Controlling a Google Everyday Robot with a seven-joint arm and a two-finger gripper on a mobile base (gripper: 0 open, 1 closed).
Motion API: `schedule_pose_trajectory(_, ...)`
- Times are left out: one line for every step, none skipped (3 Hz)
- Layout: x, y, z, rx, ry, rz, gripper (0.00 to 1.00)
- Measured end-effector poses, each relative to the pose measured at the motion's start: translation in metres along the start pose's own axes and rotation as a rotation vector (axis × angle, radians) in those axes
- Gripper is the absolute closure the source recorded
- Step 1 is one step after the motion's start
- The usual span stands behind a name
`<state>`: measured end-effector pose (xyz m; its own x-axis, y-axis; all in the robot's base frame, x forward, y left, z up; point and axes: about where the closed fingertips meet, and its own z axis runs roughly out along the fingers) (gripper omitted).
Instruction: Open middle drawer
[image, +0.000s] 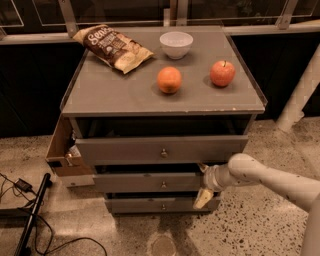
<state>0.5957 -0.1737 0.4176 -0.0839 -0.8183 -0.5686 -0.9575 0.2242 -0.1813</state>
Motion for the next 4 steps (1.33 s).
schedule_pose_trajectory(0.0109,-0.0131,0.0218,-0.022,0.03,0.015,0.0)
schedule_pose_trajectory(0.0109,-0.0123,0.0226,-0.026,0.03,0.017,0.0)
schedule_pose_trajectory(0.0166,-0.0036,0.0232,-0.072,0.033,0.044,0.0)
schedule_pose_trajectory(0.015,-0.0039,0.0205,-0.072,0.033,0.044,0.0)
